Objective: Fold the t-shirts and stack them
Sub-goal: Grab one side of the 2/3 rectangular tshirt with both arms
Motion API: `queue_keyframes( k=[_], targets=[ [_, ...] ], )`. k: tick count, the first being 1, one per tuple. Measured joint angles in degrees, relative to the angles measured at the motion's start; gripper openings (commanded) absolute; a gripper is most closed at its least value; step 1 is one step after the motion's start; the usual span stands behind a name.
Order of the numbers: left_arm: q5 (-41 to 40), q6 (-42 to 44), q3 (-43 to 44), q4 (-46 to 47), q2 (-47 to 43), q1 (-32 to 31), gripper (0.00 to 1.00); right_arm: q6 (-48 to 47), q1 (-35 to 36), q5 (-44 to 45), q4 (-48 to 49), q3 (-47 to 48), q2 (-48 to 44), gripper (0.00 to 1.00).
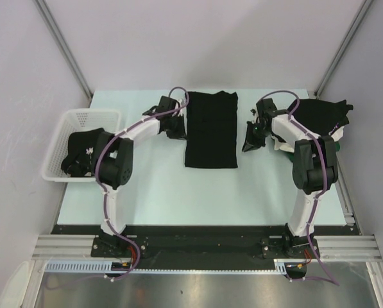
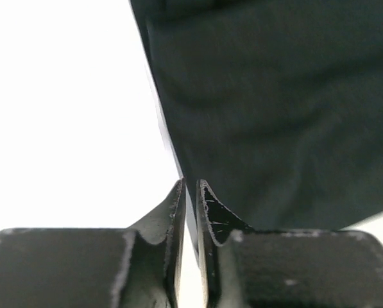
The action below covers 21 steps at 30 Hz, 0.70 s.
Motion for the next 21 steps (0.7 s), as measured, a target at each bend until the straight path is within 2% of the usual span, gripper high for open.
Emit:
queue_keyframes(
  k=[2, 8, 14, 21],
  targets=[
    [0.1, -0.4, -3.8, 0.0, -4.5, -0.2, 0.2, 0.5, 0.4, 0.2, 0.2, -2.8, -1.2, 0.27],
    [1.3, -1.2, -13.1, 1.5, -15.0, -1.1, 0.24, 2.7, 2.0, 0.2, 2.6, -8.6, -5.6, 0.35],
    [3.1, -2.7, -19.9, 2.5, -20.3, -1.7, 0.26, 5.0, 3.2, -0.8, 7.3, -13.3, -7.1, 0.36],
    [4.0, -3.3, -22.5, 2.0, -24.6, -1.7, 0.27, 7.0, 4.7, -1.2, 10.9, -18.3, -7.3, 0.37]
  ],
)
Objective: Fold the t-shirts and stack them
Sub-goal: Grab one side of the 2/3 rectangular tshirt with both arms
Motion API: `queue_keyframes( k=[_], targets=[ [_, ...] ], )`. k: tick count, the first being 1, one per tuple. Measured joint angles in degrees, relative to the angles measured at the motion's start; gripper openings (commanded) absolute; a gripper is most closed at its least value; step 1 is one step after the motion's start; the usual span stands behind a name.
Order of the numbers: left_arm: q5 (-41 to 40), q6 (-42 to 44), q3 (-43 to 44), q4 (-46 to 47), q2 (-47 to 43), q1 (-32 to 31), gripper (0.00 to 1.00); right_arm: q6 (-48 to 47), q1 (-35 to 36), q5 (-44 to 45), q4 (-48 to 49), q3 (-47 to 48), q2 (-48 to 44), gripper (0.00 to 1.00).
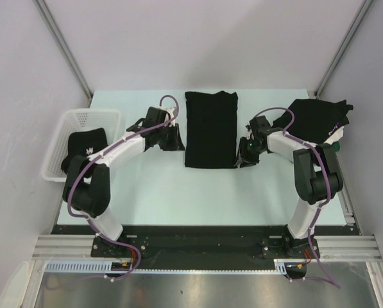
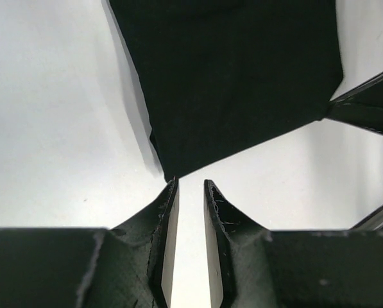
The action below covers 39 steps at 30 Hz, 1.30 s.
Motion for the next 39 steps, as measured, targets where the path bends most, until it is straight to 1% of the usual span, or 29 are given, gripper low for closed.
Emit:
queue_keyframes(
  k=[8, 12, 13, 15, 16, 18, 20, 22, 29, 32, 33, 34, 36, 39],
  targets=[
    [0.0, 0.1, 0.0, -0.9, -2.1, 0.0, 0.27, 1.1, 1.3, -0.1, 3.6, -2.7, -0.4, 0.37],
    [0.0, 0.1, -0.1, -1.4, -2.1, 0.0, 0.27, 1.1, 1.5, -0.2, 4.6, -3.0, -0.4, 0.31],
    [0.0, 0.1, -0.1, -1.5, -2.1, 0.0, 0.27, 1.1, 1.5, -0.3, 4.9, -3.0, -0.4, 0.28],
    [-0.1, 0.1, -0.1, -1.9, -2.1, 0.0, 0.27, 1.1, 1.5, -0.4, 5.1, -3.0, -0.4, 0.26],
    [-0.1, 0.1, -0.1, -2.0, -2.1, 0.0, 0.26, 1.1, 1.6, -0.5, 5.3, -3.0, -0.4, 0.22],
    [-0.1, 0.1, -0.1, -2.3, -2.2, 0.0, 0.27, 1.1, 1.6, -0.6, 5.6, -3.1, -0.4, 0.18],
    [-0.2, 0.1, -0.2, -2.3, -2.2, 0.0, 0.27, 1.1, 1.6, -0.8, 5.9, -3.1, -0.4, 0.11],
    [-0.4, 0.1, -0.7, -2.3, -2.5, 0.0, 0.26, 1.1, 1.6, -1.0, 5.9, -3.1, -0.4, 0.0],
    [-0.6, -0.6, -5.5, -1.9, -4.3, -0.1, 0.26, 1.0, 1.6, -1.4, 6.0, -3.1, -0.4, 0.0],
    [-0.5, -1.6, -7.1, -1.7, -4.3, -0.4, 0.26, 1.0, 1.4, -1.5, 5.9, -3.1, -0.4, 0.12],
    [-0.5, -1.9, -7.4, -1.7, -4.3, -0.5, 0.26, 0.9, 1.3, -1.5, 5.8, -3.1, -0.4, 0.2],
    [-0.5, -2.0, -7.5, -1.6, -4.3, -0.7, 0.26, 0.7, 1.3, -1.6, 5.7, -3.1, -0.4, 0.23],
    [-0.5, -2.4, -7.5, -1.2, -4.3, -1.1, 0.26, 0.5, 1.2, -1.7, 5.7, -3.1, -0.4, 0.28],
    [-0.5, -2.4, -7.5, -0.7, -4.3, -1.6, 0.26, 0.4, 1.2, -2.2, 5.6, -3.1, -0.4, 0.29]
  ],
)
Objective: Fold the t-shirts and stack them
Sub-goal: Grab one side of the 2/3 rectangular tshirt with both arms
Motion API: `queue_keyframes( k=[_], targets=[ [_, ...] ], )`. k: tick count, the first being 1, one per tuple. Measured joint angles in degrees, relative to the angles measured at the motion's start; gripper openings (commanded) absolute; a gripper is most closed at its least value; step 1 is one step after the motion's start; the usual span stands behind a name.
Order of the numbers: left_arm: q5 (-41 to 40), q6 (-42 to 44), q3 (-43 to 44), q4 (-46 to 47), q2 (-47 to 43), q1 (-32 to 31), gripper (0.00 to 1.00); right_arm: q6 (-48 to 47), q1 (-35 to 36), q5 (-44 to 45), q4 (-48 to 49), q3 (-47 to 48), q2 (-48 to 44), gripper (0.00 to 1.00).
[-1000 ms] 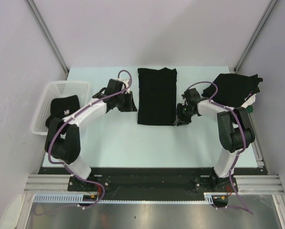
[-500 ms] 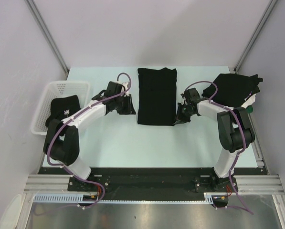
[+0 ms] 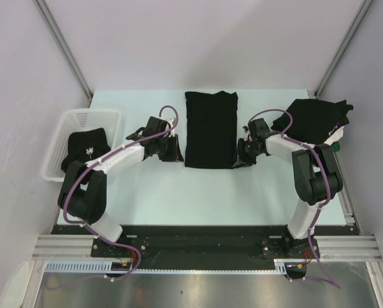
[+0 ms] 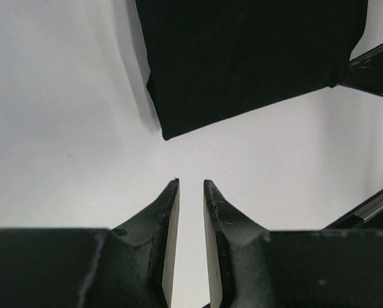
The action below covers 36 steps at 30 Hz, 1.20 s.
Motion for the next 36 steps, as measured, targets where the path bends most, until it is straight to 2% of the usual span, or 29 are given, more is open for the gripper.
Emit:
queue_keyframes(
  k=[7, 8, 9, 10, 17, 18, 19, 22, 36],
  targets=[
    [0.0, 0.0, 0.8, 0.0, 0.0, -0.3, 0.26, 0.2, 0.0, -1.7, 0.5, 0.0, 0.1, 0.26],
    [0.0, 0.0, 0.8, 0.0, 0.0, -0.3, 0.26, 0.2, 0.0, -2.0, 0.6, 0.0, 0.3, 0.23],
    [0.0, 0.0, 0.9, 0.0, 0.0, -0.3, 0.26, 0.3, 0.0, -2.2, 0.7, 0.0, 0.5, 0.08],
    [0.0, 0.0, 0.9, 0.0, 0.0, -0.3, 0.26, 0.5, 0.0, -2.3, 0.8, 0.0, 0.7, 0.0],
    [0.0, 0.0, 0.8, 0.2, 1.0, -0.3, 0.27, 1.1, -0.3, -3.2, 1.1, 0.0, 1.1, 0.0],
    [0.0, -0.1, 0.8, 0.4, 1.2, -0.3, 0.3, 1.1, -0.3, -3.3, 1.1, 0.0, 1.1, 0.0],
    [0.0, -0.1, 0.8, 0.7, 1.6, -0.3, 0.4, 1.1, -0.4, -3.4, 1.1, 0.0, 1.1, 0.0],
    [0.0, -0.9, 0.2, 2.0, 2.6, -0.4, 0.44, 0.8, -0.5, -3.4, 0.9, 0.0, 1.1, 0.0],
    [1.0, -3.6, 0.1, 6.4, 10.9, -0.5, 0.46, -0.7, -1.4, -3.4, -0.6, 0.0, 1.0, 0.0]
  ],
)
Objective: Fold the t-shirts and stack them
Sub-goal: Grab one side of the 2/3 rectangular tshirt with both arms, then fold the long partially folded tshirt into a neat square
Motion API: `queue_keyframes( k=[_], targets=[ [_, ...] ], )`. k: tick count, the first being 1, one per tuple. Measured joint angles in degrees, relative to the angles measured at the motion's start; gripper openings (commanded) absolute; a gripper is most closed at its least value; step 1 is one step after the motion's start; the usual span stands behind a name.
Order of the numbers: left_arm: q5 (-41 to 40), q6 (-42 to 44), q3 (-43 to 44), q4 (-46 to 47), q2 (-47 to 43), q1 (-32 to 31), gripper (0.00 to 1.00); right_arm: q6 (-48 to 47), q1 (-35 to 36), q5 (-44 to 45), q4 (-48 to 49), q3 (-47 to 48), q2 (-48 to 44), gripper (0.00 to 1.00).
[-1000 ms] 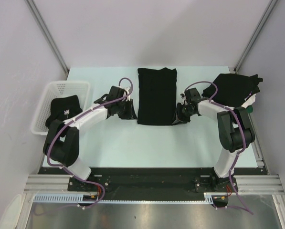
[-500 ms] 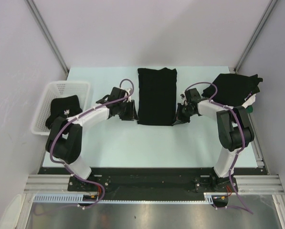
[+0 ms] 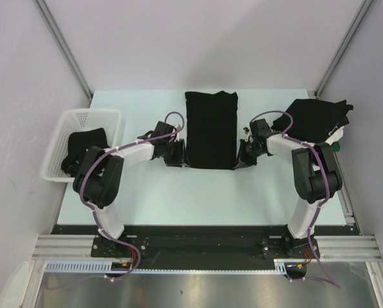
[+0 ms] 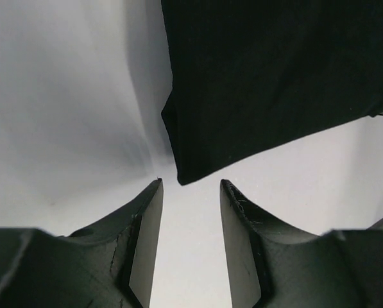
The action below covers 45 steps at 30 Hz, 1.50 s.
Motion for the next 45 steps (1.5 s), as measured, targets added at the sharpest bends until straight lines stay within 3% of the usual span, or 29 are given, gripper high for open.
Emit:
queue_keyframes(
  k=[14, 23, 34, 45],
  targets=[
    [1.6, -0.7, 1.5, 4.6, 4.7, -0.7, 0.34, -0.8, -1.7, -0.8, -1.5, 0.0, -0.3, 0.0],
    [1.6, -0.9, 2.1, 4.9, 5.8, -0.9, 0.0, -0.8, -1.7, -1.0, -1.6, 0.0, -0.3, 0.0],
    [1.1, -0.9, 1.0, 3.6, 4.3, -2.3, 0.0, -1.2, -1.5, -1.0, -5.0, 0.0, -4.3, 0.0],
    [-1.0, -2.5, -6.3, -1.5, -9.1, -10.4, 0.0, -1.6, 1.0, 0.9, -16.2, -3.7, -15.8, 0.0]
  ],
)
